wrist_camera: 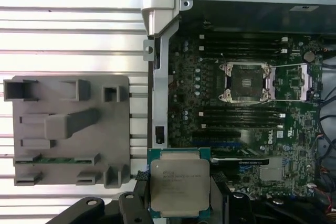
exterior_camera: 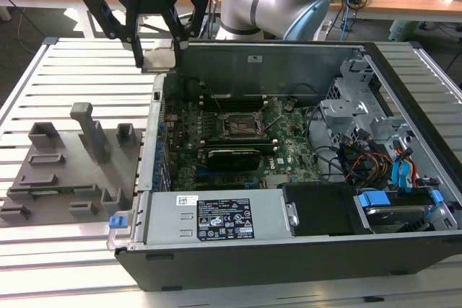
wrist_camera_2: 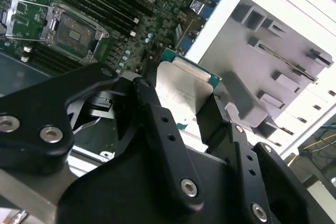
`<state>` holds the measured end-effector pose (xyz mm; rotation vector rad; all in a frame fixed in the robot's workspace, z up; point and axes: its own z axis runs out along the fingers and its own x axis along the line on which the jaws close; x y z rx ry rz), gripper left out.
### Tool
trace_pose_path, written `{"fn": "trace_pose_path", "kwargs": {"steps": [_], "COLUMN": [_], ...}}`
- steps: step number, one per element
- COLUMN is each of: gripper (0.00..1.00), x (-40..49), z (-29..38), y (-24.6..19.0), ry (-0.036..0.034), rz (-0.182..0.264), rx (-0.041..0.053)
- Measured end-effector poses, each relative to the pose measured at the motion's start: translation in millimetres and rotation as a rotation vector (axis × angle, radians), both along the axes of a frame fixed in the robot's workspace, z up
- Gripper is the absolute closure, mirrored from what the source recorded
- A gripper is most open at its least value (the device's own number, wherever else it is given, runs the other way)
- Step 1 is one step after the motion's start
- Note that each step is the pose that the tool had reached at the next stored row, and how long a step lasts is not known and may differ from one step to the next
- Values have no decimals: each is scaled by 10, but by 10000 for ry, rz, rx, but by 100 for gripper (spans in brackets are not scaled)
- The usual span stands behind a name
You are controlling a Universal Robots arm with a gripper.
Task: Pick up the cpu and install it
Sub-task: 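Pick up the cpu and move it towards the insertion slot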
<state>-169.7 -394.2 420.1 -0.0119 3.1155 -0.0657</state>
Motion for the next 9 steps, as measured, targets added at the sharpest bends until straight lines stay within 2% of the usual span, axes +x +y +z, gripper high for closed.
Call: {"fn": "trace_pose_path", "kwargs": {"steps": [6, 9], "gripper": [46, 46], "x": [69, 134], "z": [-80, -141], "y": [32, 79], "ry": [3, 10], "rz": [-1, -1], "rx": [0, 1]}}
